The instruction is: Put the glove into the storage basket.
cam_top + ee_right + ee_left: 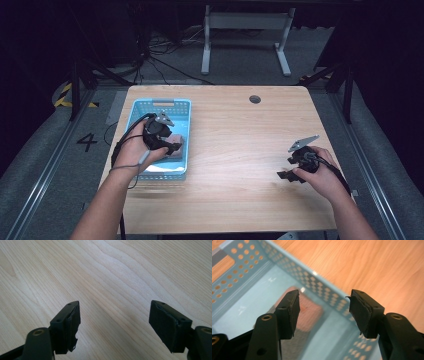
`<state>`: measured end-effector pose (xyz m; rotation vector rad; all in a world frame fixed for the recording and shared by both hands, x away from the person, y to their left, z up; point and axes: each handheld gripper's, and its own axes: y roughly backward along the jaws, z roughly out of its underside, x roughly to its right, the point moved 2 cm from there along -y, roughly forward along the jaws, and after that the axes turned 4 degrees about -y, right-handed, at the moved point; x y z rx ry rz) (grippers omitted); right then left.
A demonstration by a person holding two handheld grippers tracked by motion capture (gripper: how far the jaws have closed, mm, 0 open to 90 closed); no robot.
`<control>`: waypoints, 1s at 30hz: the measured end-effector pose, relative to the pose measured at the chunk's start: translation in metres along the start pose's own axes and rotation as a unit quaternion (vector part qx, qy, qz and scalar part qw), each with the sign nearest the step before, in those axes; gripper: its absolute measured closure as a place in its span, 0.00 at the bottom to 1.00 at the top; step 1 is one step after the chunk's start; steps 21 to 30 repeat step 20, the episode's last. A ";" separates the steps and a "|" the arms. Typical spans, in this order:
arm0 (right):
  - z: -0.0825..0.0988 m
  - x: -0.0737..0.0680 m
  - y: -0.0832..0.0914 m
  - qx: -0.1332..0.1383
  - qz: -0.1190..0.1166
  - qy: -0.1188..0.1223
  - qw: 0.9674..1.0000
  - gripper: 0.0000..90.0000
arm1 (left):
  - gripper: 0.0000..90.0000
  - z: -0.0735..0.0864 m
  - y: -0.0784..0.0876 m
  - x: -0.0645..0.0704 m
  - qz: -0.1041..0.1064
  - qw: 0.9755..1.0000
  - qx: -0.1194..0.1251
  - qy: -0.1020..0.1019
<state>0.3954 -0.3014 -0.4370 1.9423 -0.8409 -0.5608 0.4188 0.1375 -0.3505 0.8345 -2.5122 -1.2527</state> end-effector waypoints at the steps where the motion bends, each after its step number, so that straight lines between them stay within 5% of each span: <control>1: 0.000 0.000 0.000 0.002 0.000 0.000 1.000 0.28 | 0.46 -0.002 0.002 0.005 0.005 1.000 0.005 0.002; 8: 0.005 0.004 -0.001 0.013 -0.007 0.002 1.000 0.27 | 0.43 -0.010 0.006 0.041 0.027 0.999 0.039 0.005; 14: 0.008 0.006 -0.002 0.019 -0.012 0.003 1.000 0.27 | 0.42 -0.008 -0.009 0.069 0.040 0.998 0.045 0.002; 30: 0.006 0.006 -0.003 0.028 -0.012 0.008 1.000 0.27 | 0.42 -0.005 -0.013 0.071 0.043 0.998 0.046 0.011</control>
